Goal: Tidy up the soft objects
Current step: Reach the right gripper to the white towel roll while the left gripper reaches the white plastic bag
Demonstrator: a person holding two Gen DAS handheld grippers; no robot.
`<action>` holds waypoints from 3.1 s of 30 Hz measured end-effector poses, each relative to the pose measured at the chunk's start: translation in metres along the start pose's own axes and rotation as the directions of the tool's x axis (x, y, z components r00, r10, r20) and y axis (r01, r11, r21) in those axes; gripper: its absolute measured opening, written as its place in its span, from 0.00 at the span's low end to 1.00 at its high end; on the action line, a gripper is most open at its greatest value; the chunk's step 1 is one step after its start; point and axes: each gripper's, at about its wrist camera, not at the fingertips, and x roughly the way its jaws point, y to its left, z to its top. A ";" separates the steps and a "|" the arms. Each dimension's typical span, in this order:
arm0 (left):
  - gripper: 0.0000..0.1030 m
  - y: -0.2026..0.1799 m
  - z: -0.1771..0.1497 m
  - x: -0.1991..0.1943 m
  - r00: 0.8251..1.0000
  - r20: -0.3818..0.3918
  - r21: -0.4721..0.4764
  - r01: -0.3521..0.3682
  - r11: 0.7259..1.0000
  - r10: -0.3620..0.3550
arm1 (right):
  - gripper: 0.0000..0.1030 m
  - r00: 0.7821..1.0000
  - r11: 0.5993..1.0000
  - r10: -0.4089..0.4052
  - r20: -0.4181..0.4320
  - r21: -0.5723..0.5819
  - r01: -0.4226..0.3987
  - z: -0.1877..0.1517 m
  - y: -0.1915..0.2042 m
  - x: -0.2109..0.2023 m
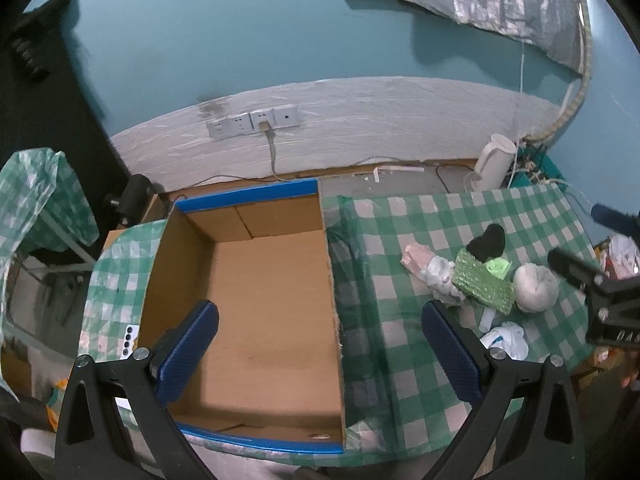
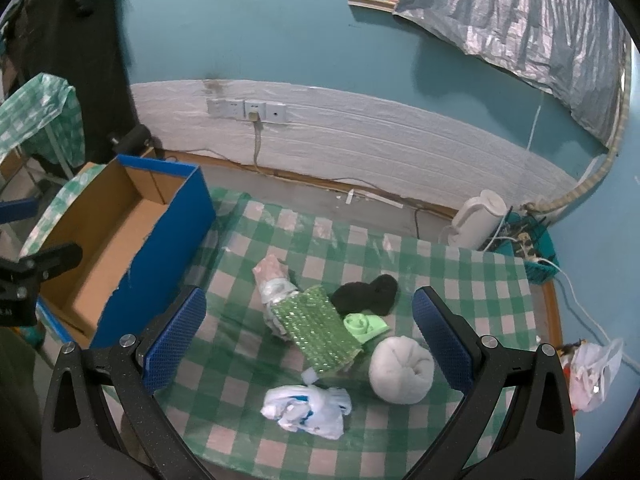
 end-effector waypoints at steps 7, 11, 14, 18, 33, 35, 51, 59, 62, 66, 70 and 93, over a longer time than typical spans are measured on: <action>0.99 -0.019 0.000 0.010 0.999 -0.036 0.028 0.029 0.999 -0.028 | 0.99 0.999 0.997 -0.040 -0.015 0.059 0.041 -0.003 -0.032 0.001; 0.99 -0.029 0.001 0.017 0.997 -0.055 0.035 0.055 0.998 -0.053 | 0.99 0.997 0.992 -0.068 -0.034 0.102 0.071 -0.006 -0.052 0.004; 0.97 -0.039 0.001 0.022 0.997 -0.063 0.041 0.057 0.998 -0.054 | 0.99 0.994 0.986 -0.090 -0.061 0.138 0.098 -0.011 -0.070 0.010; 0.97 -0.052 0.001 0.031 0.994 -0.086 0.046 0.069 0.997 -0.065 | 0.98 0.989 0.976 -0.091 -0.118 0.186 0.112 -0.022 -0.089 0.026; 0.97 -0.089 -0.007 0.081 0.982 -0.151 0.001 0.118 0.993 -0.116 | 0.98 0.940 0.965 -0.111 -0.323 0.190 0.179 -0.064 -0.122 0.107; 0.97 -0.093 -0.007 0.089 0.980 -0.155 -0.004 0.128 0.992 -0.127 | 0.98 0.936 0.967 -0.104 -0.335 0.184 0.174 -0.066 -0.122 0.115; 0.97 -0.142 -0.031 0.128 0.951 -0.266 0.091 0.189 0.978 -0.159 | 0.98 0.900 0.980 -0.065 -0.431 0.141 0.138 -0.092 -0.115 0.151; 0.97 -0.157 -0.038 0.129 0.945 -0.276 0.153 0.223 0.963 -0.175 | 0.87 0.896 0.992 -0.020 -0.443 0.106 0.075 -0.096 -0.101 0.159; 0.97 -0.159 -0.041 0.132 0.943 -0.285 0.165 0.224 0.960 -0.171 | 0.79 0.881 0.995 -0.007 -0.473 0.084 0.053 -0.101 -0.095 0.163; 0.93 -0.160 -0.042 0.137 0.940 -0.294 0.161 0.228 0.960 -0.174 | 0.75 0.880 0.996 -0.014 -0.476 0.074 0.056 -0.102 -0.093 0.158; 0.87 -0.165 -0.042 0.137 0.933 -0.300 0.170 0.258 0.951 -0.200 | 0.72 0.870 0.993 -0.023 -0.493 0.090 0.078 -0.104 -0.094 0.149; 0.87 -0.234 -0.074 0.135 0.869 -0.404 0.311 0.425 0.850 -0.287 | 0.72 0.887 0.966 -0.024 -0.461 0.219 0.140 -0.106 -0.133 0.091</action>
